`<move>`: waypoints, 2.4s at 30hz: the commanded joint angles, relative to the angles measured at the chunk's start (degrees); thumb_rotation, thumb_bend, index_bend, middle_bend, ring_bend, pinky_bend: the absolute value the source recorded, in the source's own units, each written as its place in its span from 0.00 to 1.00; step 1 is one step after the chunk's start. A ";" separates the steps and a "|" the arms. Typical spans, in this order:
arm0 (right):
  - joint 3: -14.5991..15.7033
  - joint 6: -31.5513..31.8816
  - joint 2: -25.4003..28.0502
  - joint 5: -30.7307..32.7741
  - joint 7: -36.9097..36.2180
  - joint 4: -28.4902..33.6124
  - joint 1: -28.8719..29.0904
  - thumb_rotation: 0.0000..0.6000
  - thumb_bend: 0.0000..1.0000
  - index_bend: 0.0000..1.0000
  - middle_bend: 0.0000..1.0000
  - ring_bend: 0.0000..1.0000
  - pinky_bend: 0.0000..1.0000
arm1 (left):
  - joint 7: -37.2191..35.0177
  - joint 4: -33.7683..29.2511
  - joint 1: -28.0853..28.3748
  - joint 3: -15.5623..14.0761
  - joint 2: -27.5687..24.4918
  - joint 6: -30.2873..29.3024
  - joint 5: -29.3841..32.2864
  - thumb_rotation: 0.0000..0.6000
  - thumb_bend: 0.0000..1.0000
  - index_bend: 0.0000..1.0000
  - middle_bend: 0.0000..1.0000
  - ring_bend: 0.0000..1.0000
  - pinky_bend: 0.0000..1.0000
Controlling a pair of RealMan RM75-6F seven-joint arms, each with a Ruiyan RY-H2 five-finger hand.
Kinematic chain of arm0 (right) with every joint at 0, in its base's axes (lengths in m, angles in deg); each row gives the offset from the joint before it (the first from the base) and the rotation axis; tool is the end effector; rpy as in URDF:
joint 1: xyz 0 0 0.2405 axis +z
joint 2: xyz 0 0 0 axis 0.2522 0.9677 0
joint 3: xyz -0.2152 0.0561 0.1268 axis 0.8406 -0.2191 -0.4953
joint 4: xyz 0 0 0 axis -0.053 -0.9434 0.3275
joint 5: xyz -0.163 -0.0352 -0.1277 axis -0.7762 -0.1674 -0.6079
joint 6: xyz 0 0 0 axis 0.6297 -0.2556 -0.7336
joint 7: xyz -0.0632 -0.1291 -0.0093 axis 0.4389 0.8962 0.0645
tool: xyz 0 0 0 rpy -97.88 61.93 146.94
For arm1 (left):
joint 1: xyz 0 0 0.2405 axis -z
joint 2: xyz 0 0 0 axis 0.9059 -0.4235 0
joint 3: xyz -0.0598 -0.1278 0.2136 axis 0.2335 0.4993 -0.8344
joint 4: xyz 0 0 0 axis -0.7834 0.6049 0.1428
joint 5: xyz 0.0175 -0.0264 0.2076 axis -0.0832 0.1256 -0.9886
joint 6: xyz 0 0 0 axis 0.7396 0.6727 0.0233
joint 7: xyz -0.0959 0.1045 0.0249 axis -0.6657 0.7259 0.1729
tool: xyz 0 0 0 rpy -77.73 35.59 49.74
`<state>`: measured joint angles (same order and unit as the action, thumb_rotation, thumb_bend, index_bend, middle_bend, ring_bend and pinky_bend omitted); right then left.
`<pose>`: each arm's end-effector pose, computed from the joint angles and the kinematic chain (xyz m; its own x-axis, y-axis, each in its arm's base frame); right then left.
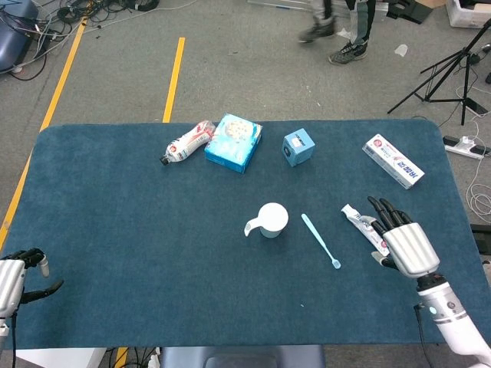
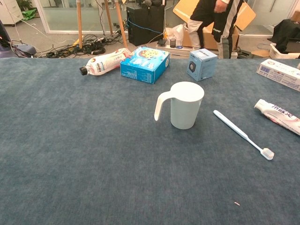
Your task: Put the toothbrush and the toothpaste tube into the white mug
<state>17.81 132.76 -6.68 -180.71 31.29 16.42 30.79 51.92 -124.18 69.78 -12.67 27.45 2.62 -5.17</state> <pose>-0.2732 -0.2430 0.1234 0.6258 -0.0021 0.7800 -0.7446 -0.2994 0.5966 -0.3090 0.1788 0.1751 0.4053 -0.0058 0.9142 0.9142 -0.0005 -0.4053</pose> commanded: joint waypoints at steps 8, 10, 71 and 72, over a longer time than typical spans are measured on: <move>-4.10 -8.12 -11.63 9.28 10.72 -4.60 6.67 1.00 0.00 0.07 0.00 0.00 0.17 | -1.02 -0.37 -0.30 0.19 -0.84 -0.22 0.13 1.00 0.06 0.68 0.53 0.51 0.59; -4.42 -8.87 -14.68 9.96 11.23 -7.61 7.86 1.00 0.00 0.03 0.00 0.00 0.16 | -1.30 -0.46 -0.41 0.25 -1.05 -0.36 0.17 1.00 0.06 0.68 0.53 0.51 0.59; -1.35 -12.21 -28.97 12.00 6.26 -26.75 13.15 1.00 0.00 0.00 0.00 0.00 0.13 | -2.96 -1.31 -1.23 0.78 -2.66 -0.29 1.03 1.00 0.06 0.68 0.53 0.51 0.59; -1.38 -12.30 -28.88 12.15 6.48 -26.73 13.16 1.00 0.00 0.00 0.00 0.00 0.13 | -2.96 -1.31 -1.23 0.78 -2.67 -0.26 1.05 1.00 0.06 0.68 0.53 0.51 0.59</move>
<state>16.46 120.53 -35.64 -168.66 37.67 -10.30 43.94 48.96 -125.49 68.55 -11.89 24.78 2.36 -4.12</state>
